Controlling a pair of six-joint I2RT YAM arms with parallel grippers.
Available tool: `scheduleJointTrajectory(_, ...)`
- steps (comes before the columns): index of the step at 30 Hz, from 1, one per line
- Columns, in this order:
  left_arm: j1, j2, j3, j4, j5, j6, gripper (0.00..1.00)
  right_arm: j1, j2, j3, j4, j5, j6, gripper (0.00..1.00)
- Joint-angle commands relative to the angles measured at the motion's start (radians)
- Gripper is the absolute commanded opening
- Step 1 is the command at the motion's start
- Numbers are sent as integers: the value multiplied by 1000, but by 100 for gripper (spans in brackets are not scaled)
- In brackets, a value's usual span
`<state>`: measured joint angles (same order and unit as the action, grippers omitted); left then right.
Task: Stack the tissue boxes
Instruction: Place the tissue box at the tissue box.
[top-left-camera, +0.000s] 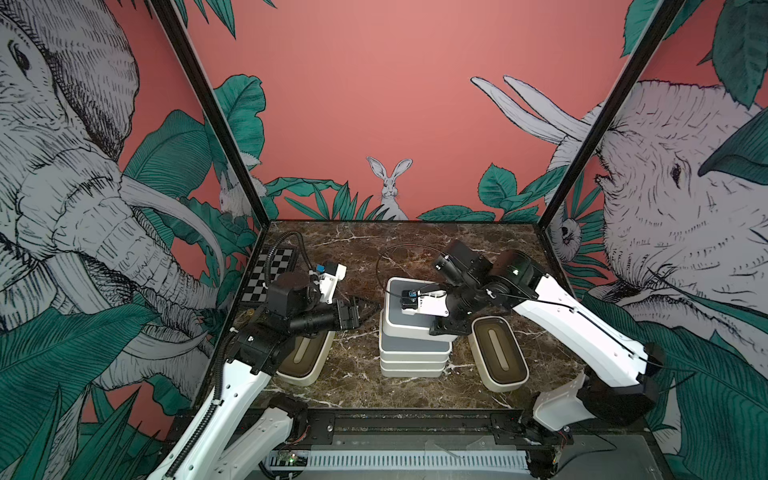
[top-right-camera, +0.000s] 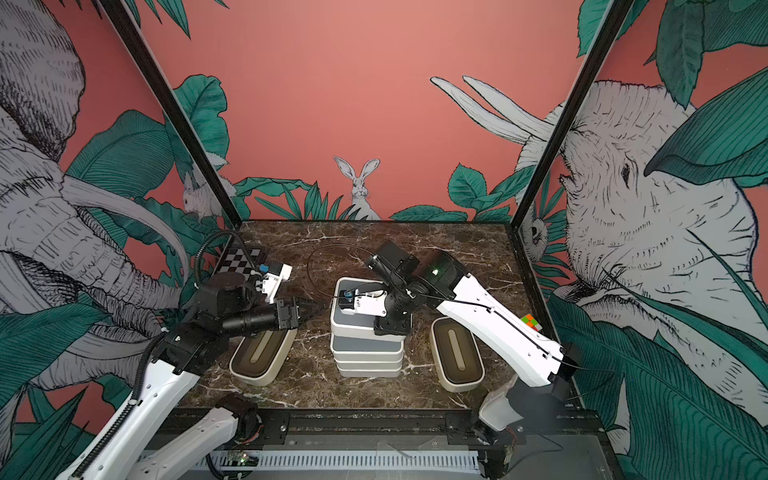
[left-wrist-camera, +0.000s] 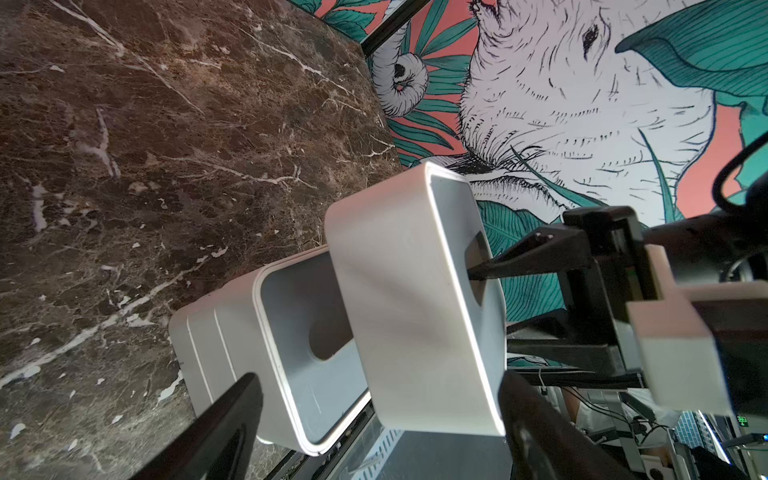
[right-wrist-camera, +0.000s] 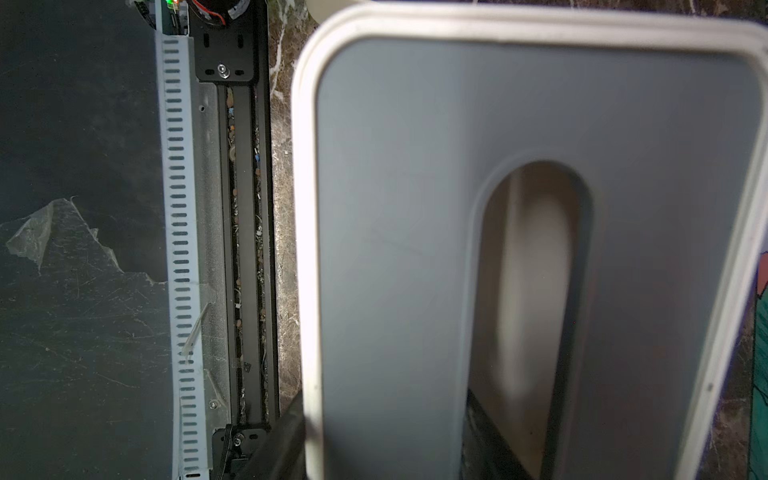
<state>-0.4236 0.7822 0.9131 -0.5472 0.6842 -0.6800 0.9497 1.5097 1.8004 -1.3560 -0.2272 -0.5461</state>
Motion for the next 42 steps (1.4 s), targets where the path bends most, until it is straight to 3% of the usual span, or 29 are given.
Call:
scheduleJointTrajectory(1,6,-15,-12,28,32,-13,89,16,11,1,12,2,-3,36)
scheduleJointTrajectory(42,6,-16,-45,4,-2,21,86,82,81,7,-28,60,77,37)
